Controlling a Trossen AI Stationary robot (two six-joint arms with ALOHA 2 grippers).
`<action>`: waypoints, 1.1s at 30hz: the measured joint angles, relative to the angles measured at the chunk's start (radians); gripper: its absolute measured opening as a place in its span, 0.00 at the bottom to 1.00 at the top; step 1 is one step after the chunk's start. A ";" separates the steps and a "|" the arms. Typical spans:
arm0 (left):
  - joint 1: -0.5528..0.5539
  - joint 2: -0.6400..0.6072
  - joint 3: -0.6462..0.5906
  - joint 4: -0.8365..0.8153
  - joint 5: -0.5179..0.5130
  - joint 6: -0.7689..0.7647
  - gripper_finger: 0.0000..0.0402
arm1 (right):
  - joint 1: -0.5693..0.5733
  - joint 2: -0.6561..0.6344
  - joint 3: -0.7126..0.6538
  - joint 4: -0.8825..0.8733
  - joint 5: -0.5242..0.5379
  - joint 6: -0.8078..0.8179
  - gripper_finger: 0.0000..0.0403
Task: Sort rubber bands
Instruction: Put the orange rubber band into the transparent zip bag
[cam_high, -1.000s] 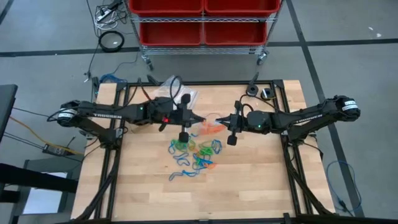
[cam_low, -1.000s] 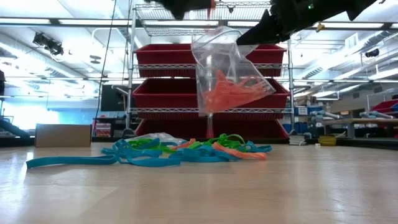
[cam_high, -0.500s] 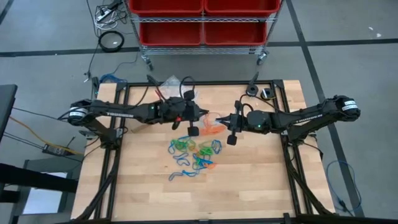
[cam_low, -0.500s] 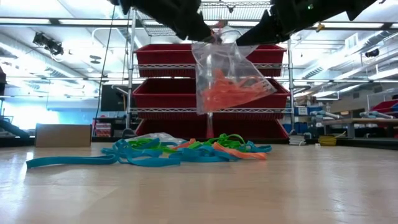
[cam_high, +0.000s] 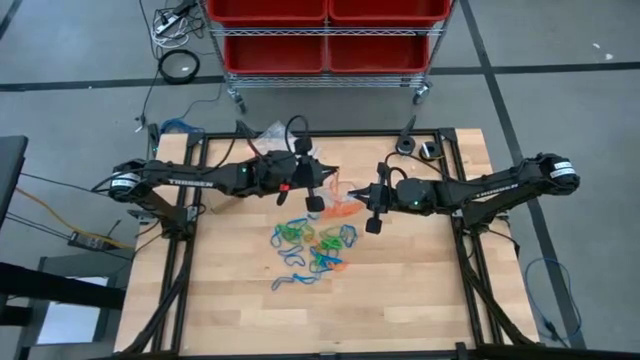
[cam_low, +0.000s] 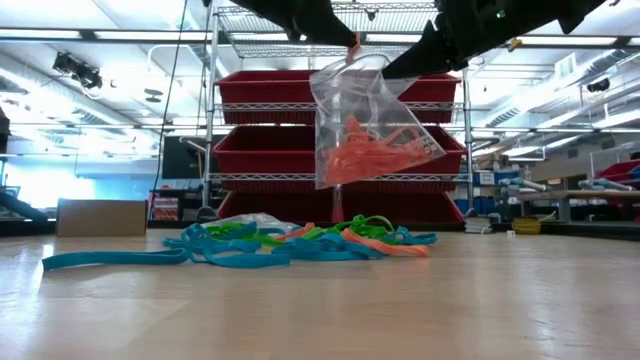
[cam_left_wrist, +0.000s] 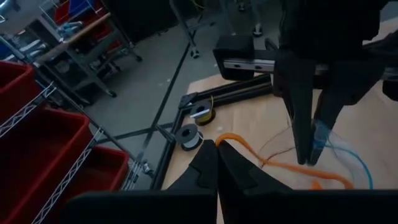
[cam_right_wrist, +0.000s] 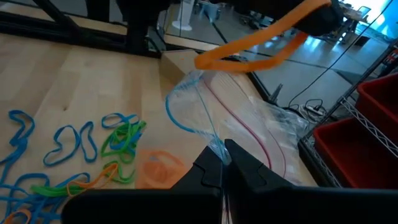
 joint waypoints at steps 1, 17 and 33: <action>0.001 0.000 0.000 -0.004 0.000 0.000 0.00 | 0.000 0.000 0.000 0.000 0.000 0.000 0.00; 0.001 0.009 0.001 -0.083 -0.031 0.028 0.00 | 0.000 0.000 0.000 0.000 0.000 0.002 0.00; -0.025 0.010 0.001 -0.266 0.166 -0.023 0.21 | -0.001 0.000 0.000 -0.002 0.007 -0.002 0.00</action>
